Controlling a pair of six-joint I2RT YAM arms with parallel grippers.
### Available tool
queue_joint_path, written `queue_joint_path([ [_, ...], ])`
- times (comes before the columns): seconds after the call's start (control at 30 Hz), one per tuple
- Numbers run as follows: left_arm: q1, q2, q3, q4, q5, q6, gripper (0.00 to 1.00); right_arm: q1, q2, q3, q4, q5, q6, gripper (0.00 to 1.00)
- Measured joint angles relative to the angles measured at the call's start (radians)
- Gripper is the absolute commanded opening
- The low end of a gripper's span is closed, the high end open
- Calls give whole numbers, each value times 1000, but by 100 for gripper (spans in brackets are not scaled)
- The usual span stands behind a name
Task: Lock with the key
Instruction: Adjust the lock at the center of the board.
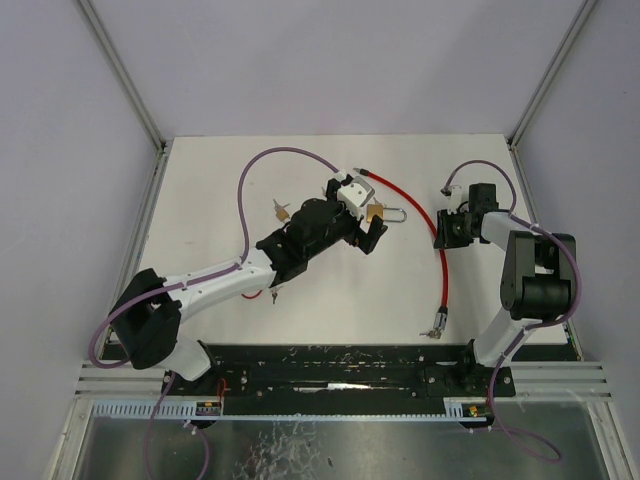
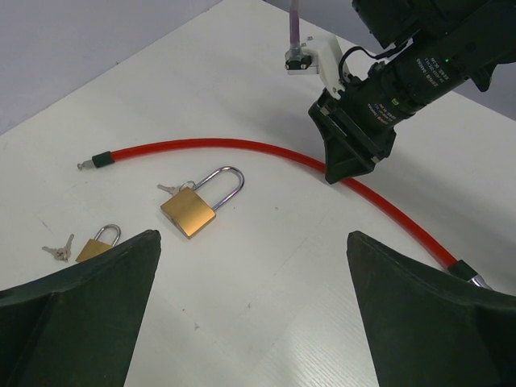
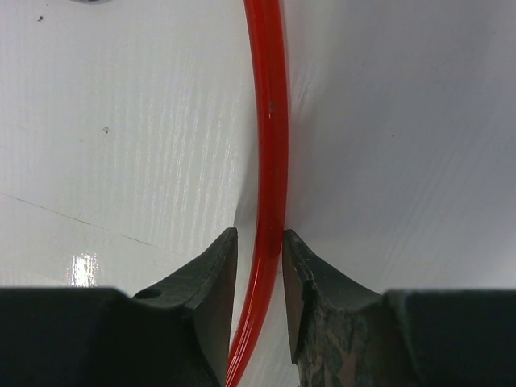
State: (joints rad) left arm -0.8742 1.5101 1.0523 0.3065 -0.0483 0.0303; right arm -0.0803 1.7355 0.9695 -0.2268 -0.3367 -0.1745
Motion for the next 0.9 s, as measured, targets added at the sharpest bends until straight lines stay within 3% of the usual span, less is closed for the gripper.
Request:
queue_joint_path([
  [0.27,0,0,0,-1,0,0,98,0,4,2,0,3,3,23],
  [0.4,8,24,4,-1,0,-1,98,0,8,9,-8,1,22,12],
  [0.5,43,87,29,-5,17,-24,96,0,8,10,-11,-8,33,4],
  [0.63,137,194,66,-19,89,-109,94,0,8,10,-21,-27,44,1],
  [0.9,282,416,232,-86,161,-346,63,2,-79,9,-29,-61,54,0],
])
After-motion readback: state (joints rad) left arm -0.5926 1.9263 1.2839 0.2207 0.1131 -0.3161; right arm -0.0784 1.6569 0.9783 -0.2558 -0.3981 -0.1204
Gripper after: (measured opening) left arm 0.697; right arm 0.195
